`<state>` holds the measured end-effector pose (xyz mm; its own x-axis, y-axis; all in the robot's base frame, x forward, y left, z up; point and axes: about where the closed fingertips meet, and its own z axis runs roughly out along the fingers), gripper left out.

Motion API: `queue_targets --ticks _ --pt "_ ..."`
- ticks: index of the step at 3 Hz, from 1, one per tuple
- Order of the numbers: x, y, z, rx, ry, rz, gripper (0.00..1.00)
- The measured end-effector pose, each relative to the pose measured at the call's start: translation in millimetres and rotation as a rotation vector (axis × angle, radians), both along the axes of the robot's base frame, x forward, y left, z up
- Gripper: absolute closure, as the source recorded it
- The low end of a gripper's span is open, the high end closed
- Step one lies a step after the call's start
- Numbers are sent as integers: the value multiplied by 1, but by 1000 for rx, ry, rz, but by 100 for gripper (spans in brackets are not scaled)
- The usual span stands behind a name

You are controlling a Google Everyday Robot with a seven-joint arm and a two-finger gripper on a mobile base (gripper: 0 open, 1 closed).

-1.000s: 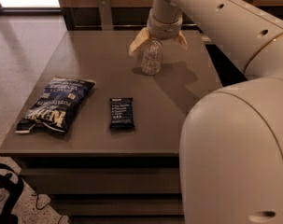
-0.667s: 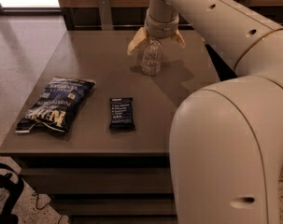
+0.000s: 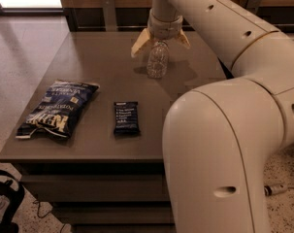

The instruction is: Place water bottle upright

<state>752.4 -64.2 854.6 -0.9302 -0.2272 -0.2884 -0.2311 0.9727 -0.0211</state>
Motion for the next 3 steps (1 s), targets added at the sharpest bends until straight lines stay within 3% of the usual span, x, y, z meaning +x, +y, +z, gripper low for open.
queue_targets --ticks 3 --pt "1 5 -11 -14 71 -8 0"
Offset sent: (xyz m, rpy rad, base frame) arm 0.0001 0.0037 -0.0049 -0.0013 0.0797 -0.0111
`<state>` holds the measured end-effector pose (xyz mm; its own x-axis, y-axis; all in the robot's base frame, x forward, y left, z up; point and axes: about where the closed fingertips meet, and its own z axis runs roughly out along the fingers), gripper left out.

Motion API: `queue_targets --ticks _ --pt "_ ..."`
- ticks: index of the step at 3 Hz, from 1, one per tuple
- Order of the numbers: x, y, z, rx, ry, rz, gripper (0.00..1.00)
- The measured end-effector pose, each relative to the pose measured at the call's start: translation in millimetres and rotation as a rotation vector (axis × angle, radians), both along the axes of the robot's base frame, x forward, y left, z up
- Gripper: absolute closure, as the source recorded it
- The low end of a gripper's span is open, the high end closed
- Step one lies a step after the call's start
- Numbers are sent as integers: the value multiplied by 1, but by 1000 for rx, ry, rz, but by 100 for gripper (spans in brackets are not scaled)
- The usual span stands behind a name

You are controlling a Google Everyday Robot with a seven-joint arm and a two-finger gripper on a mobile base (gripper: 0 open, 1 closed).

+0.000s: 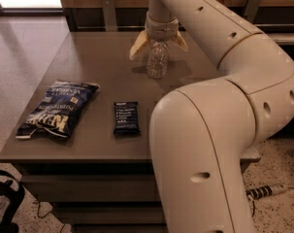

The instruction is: Place water bottle upright

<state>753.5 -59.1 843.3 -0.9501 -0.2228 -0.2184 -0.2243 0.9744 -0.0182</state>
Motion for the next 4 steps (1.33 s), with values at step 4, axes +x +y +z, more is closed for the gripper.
queue_targets --ticks 4 --pt "2 -9 -11 -22 55 -36 0"
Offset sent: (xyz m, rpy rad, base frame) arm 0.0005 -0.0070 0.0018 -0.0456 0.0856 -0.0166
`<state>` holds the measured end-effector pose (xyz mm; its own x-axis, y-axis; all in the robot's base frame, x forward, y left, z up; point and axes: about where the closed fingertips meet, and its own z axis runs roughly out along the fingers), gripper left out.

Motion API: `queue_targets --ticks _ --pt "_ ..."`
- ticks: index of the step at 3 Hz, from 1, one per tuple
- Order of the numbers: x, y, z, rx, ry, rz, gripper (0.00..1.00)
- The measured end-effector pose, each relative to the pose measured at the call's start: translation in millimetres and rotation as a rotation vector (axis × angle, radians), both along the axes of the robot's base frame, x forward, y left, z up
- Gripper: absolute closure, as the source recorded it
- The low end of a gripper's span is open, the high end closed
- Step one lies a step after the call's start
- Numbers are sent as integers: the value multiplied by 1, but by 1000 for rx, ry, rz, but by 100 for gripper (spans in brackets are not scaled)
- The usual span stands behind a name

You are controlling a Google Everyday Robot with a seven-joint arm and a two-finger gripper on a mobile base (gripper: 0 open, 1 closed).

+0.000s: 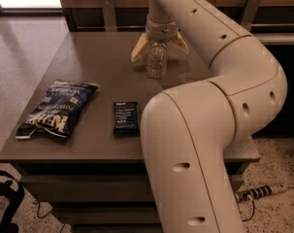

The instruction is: Place water bottle upright

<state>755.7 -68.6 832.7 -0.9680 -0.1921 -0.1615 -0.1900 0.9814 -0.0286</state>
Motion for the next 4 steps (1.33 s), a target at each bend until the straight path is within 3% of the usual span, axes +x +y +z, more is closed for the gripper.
queue_targets --ticks 2,3,4 --pt "-4 -8 -2 4 6 -24 0" --pt "-4 0 -18 21 38 -13 0" --pt "-4 0 -18 21 38 -13 0"
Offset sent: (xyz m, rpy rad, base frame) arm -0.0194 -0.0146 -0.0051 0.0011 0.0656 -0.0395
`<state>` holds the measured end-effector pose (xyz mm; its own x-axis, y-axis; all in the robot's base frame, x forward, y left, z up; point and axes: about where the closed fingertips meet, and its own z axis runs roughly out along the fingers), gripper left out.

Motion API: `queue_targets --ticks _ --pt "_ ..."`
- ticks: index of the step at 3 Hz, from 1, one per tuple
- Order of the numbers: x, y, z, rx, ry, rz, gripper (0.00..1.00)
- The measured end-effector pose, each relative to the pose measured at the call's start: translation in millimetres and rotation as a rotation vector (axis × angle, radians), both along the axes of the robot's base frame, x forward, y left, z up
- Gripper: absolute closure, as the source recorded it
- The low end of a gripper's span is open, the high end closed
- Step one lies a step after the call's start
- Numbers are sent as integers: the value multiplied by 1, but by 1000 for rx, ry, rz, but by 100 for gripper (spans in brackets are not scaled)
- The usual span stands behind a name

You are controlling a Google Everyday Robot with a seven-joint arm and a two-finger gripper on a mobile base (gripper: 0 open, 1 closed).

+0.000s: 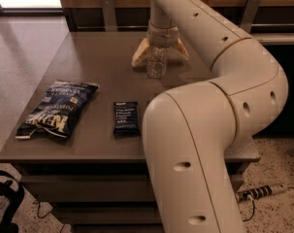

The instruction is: Place water bottle upright

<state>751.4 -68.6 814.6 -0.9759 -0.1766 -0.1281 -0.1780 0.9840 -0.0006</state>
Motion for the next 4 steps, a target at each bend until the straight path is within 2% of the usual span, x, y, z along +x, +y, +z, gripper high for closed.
queue_targets --ticks 1,4 --pt "5 2 -3 5 -11 1 18" --pt "8 4 4 9 -19 3 86"
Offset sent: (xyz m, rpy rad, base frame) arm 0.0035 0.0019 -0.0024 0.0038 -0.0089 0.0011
